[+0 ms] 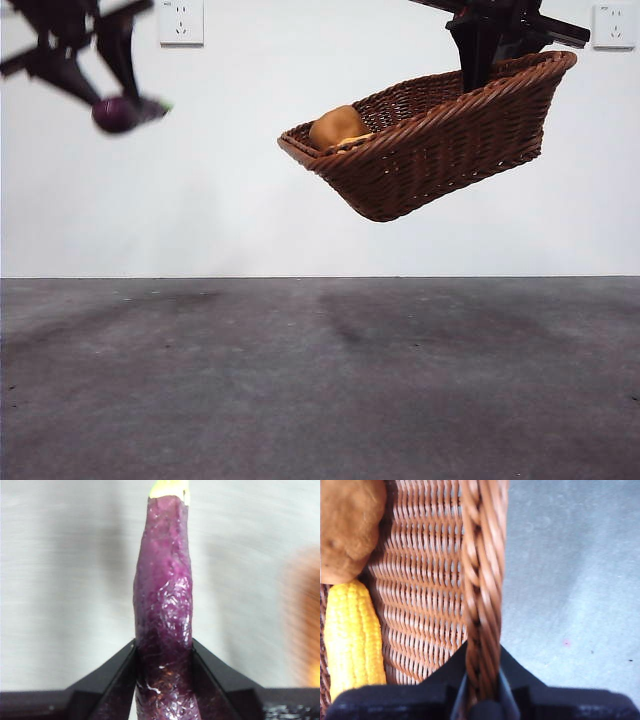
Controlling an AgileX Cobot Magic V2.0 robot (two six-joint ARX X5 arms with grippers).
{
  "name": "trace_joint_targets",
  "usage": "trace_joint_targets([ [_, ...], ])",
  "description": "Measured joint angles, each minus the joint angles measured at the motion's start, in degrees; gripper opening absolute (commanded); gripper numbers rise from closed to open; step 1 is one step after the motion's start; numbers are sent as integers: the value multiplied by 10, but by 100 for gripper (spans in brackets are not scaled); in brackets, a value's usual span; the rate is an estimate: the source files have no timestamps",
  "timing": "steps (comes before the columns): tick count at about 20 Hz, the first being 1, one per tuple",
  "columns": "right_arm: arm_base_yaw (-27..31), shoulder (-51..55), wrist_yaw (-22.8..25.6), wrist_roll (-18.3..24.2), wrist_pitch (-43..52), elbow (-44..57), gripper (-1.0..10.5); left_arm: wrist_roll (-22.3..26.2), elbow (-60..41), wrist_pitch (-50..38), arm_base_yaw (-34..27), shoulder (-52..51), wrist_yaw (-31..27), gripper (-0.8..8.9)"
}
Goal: Help me put the vegetables on the table into the basket
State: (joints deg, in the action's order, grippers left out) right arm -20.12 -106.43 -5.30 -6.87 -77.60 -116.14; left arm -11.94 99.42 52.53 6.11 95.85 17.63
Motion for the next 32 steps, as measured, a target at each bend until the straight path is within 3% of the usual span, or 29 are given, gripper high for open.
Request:
trace_joint_targets([
  [4, 0, 0, -24, 0, 0, 0, -10, 18, 0, 37, 78, -73, 104, 84],
  [8, 0, 0, -38, 0, 0, 0, -10, 21, 0, 39, 163, -61, 106, 84],
  [13, -1, 0, -94, 0, 0, 0, -10, 1, 0, 13, 250, -7, 89, 84],
  [19, -1, 0, -97, 0, 0, 0, -10, -50, 0, -41, 294, 24, 79, 94],
  [20, 0, 0, -97, 0, 0, 0, -10, -54, 0, -41, 296, 30, 78, 116],
  [23, -1, 0, -98, 0, 0, 0, -10, -68, 0, -46, 297, 41, 78, 545],
  [28, -1, 0, -101, 0, 0, 0, -11, -94, 0, -74, 302, 41, 75, 572],
  [32, 6, -1, -71, 0, 0, 0, -11, -103, -1, -83, 302, 21, 75, 571],
])
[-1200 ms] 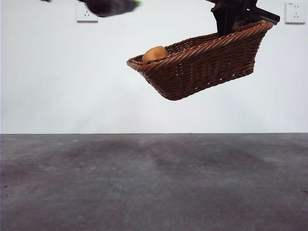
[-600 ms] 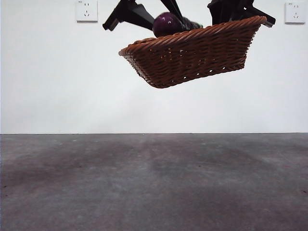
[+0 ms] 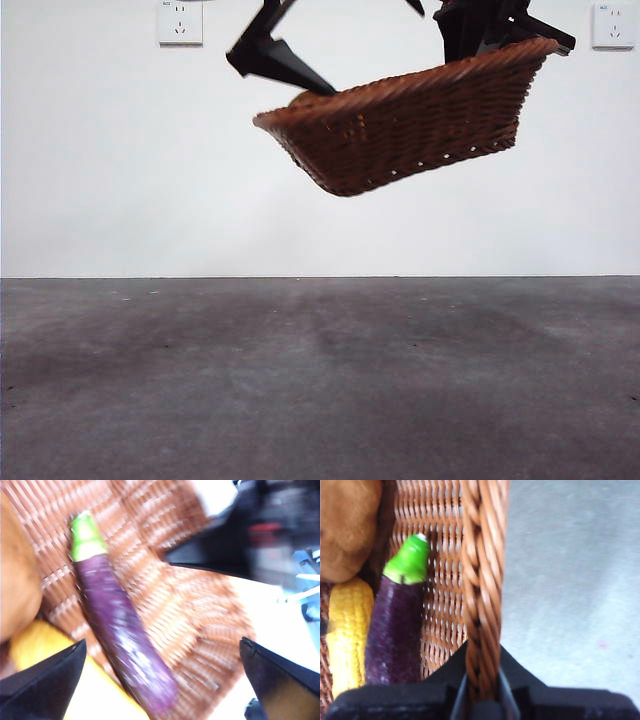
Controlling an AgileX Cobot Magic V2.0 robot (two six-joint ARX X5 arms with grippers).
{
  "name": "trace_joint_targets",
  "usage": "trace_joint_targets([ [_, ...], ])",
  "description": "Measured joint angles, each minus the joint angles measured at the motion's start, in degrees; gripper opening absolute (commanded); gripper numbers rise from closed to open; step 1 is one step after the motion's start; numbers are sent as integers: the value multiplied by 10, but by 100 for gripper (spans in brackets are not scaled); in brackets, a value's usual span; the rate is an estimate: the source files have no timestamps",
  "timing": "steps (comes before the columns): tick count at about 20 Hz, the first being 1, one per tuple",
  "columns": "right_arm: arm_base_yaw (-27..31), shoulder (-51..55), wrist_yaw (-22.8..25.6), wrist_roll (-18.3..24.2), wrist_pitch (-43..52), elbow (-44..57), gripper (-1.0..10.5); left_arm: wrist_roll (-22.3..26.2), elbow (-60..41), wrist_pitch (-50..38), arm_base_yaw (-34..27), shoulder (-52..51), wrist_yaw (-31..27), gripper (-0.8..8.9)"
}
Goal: Help me put the vegetables on the table into the basket
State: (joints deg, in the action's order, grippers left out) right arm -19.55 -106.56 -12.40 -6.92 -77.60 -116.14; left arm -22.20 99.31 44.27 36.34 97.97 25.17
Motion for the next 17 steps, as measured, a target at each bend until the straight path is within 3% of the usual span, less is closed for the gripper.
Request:
trace_joint_targets([
  [3, 21, -13, 0, 0, 0, 0, -11, 20, 0, 40, 0, -75, -26, 550],
  [7, 67, -59, -10, 10, 0, 0, -10, 110, 0, 172, 7, -164, -122, 9],
  [13, 152, -142, -73, 56, 0, 0, -10, 149, 0, 297, 8, -279, -230, -9],
  [17, 181, -189, -78, 79, 2, 0, -10, 147, 0, 315, 8, -317, -235, -9],
])
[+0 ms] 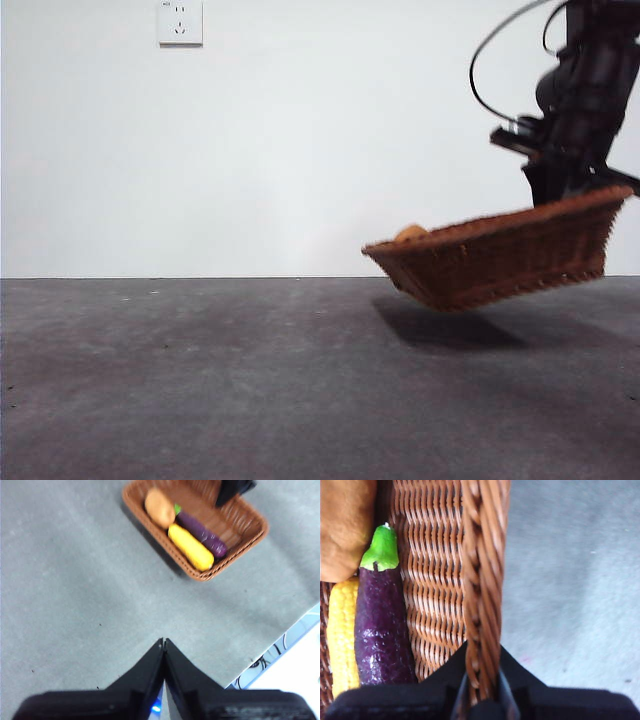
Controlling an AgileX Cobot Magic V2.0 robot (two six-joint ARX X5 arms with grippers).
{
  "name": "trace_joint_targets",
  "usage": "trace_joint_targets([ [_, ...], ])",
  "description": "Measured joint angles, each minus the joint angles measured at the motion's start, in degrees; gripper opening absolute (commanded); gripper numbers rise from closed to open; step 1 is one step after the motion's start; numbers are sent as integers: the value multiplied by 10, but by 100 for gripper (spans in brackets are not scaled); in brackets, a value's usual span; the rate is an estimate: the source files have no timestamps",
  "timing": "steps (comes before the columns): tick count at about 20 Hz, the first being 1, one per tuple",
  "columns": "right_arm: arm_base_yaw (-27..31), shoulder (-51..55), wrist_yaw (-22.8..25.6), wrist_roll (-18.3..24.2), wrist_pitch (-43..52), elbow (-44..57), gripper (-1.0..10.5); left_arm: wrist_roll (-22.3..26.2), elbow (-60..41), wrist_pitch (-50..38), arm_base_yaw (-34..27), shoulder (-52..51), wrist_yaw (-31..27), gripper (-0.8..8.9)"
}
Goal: Help me put the vegetables on the table into the basket
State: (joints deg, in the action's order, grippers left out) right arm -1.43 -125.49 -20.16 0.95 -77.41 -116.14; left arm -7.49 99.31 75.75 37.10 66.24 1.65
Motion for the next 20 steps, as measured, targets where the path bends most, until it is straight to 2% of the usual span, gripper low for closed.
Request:
trace_joint_targets([
  [3, 2, -33, -22, 15, 33, 0, -10, 0, 0, 0, 0, -23, 0, -9],
  [12, 3, -74, -33, 24, 57, 0, -8, 0, 0, 0, 0, -24, 3, -9],
  [13, 3, -74, -31, 25, 57, 0, 35, -1, 0, 0, 0, -24, 3, -9],
  [14, 3, -74, -27, 25, 58, 0, 224, 0, 0, 0, 0, -24, 3, -9],
  [15, 2, -74, -21, 22, 56, 0, 473, -1, 0, 0, 0, -24, 3, -9],
  [16, 2, -75, -18, 18, 50, 0, 625, -1, 0, 0, 0, -24, 2, -9],
  [18, 2, -76, -14, 12, 47, 0, 643, -1, 0, 0, 0, -24, 3, -9],
  [20, 2, -75, 14, 9, 35, 0, 634, 0, 0, 0, 0, -24, 2, -9],
])
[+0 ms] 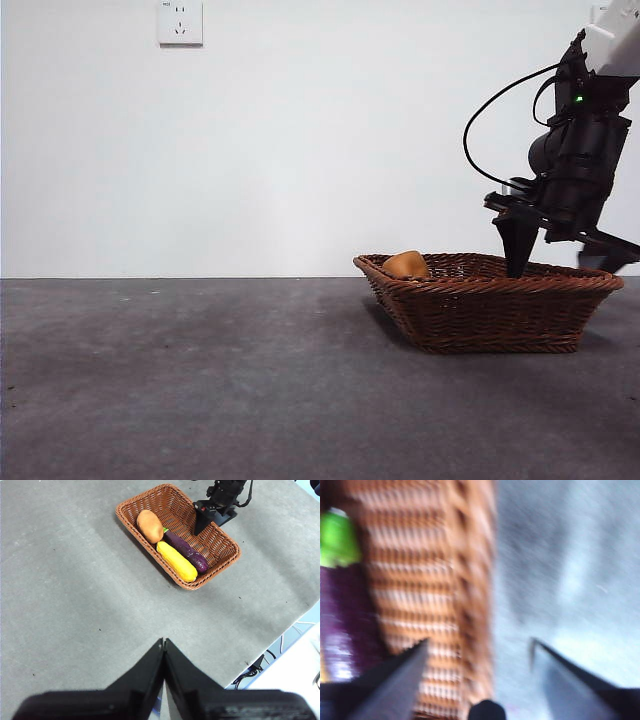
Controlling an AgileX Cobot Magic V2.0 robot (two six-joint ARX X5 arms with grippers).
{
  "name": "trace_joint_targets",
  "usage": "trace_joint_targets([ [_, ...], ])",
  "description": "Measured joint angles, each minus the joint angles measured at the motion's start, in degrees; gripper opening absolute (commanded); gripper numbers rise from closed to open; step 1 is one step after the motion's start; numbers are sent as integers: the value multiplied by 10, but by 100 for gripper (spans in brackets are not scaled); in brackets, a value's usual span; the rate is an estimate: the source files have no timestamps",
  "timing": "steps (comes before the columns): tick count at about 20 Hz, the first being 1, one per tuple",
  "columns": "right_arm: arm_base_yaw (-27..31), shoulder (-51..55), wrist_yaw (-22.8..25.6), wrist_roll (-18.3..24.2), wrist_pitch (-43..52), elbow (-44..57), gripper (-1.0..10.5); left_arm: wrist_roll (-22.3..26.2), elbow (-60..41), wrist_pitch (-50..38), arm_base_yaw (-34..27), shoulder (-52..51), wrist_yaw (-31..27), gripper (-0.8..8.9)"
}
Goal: Help me put the vegetables on the table into the basket
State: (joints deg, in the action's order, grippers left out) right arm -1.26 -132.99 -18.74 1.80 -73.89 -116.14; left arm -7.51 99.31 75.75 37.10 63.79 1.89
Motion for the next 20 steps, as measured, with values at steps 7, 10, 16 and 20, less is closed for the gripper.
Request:
trace_joint_targets([
  [7, -2, 231, 90, -42, -28, 0, 571, 31, 0, 0, 0, 0, -5, -9],
  [10, -10, 361, 134, -68, -37, 0, 129, 51, 0, 0, 0, 0, -5, -9],
  [16, -45, 583, 169, -101, -37, 0, -10, 84, 0, 0, 0, 0, -6, -9],
  [20, -62, 661, 180, -110, -37, -1, -3, 88, 0, 0, 0, 0, -6, -8],
])
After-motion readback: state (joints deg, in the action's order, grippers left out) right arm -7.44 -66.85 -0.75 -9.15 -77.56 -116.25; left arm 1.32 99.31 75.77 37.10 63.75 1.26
